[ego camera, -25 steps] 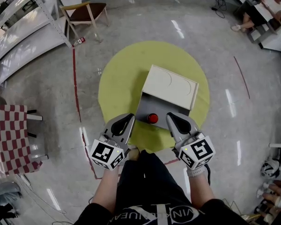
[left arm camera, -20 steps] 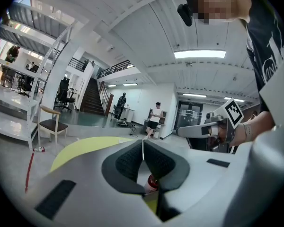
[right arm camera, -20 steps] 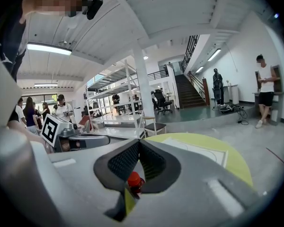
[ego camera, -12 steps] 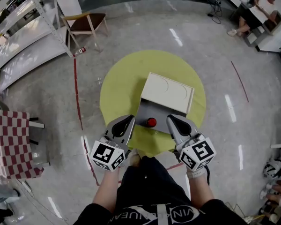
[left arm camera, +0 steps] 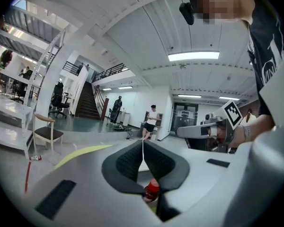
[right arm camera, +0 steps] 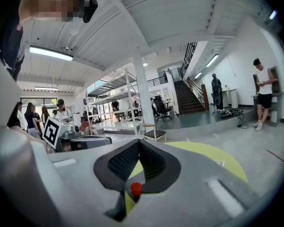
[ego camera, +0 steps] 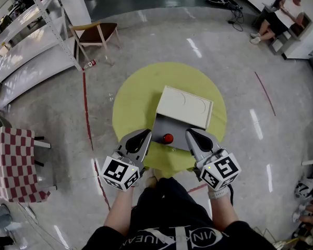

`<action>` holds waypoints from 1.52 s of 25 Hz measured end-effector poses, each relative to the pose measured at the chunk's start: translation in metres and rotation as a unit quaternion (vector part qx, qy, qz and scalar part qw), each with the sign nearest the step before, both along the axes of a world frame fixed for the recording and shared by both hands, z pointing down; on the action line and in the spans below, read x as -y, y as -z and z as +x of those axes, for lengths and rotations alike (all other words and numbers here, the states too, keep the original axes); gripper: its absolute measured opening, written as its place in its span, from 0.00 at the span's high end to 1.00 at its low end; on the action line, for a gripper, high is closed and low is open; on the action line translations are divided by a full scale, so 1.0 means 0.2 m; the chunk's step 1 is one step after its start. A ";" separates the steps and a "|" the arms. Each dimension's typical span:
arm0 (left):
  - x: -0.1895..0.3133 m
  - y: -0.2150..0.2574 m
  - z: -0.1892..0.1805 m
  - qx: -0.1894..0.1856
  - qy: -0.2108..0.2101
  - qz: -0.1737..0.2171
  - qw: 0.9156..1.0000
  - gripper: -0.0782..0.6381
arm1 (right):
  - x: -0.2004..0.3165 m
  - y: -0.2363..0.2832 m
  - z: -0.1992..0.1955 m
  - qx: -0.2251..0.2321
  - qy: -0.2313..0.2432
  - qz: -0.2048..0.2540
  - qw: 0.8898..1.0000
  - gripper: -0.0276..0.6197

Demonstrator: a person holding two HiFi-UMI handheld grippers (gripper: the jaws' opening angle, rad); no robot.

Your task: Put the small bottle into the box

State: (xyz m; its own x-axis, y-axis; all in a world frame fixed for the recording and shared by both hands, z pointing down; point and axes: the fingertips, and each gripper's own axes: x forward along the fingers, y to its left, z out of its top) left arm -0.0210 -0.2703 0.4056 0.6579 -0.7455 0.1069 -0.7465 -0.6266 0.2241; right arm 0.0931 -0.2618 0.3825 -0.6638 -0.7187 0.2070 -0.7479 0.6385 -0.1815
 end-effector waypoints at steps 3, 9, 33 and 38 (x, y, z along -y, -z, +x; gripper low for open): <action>0.00 0.02 0.00 0.001 -0.002 0.003 1.000 0.87 | -0.01 0.02 0.00 0.003 -0.003 0.002 1.000 0.95; 0.00 0.06 0.00 -0.002 0.000 0.007 1.000 0.87 | -0.01 0.06 0.00 0.007 -0.003 0.011 1.000 0.95; 0.01 0.27 -0.05 0.000 0.009 0.030 1.000 0.87 | -0.04 0.25 0.02 0.006 -0.009 0.051 0.999 0.95; 0.00 0.28 -0.02 -0.001 0.006 0.032 0.999 0.87 | -0.06 0.27 0.04 0.008 -0.008 0.056 0.998 0.95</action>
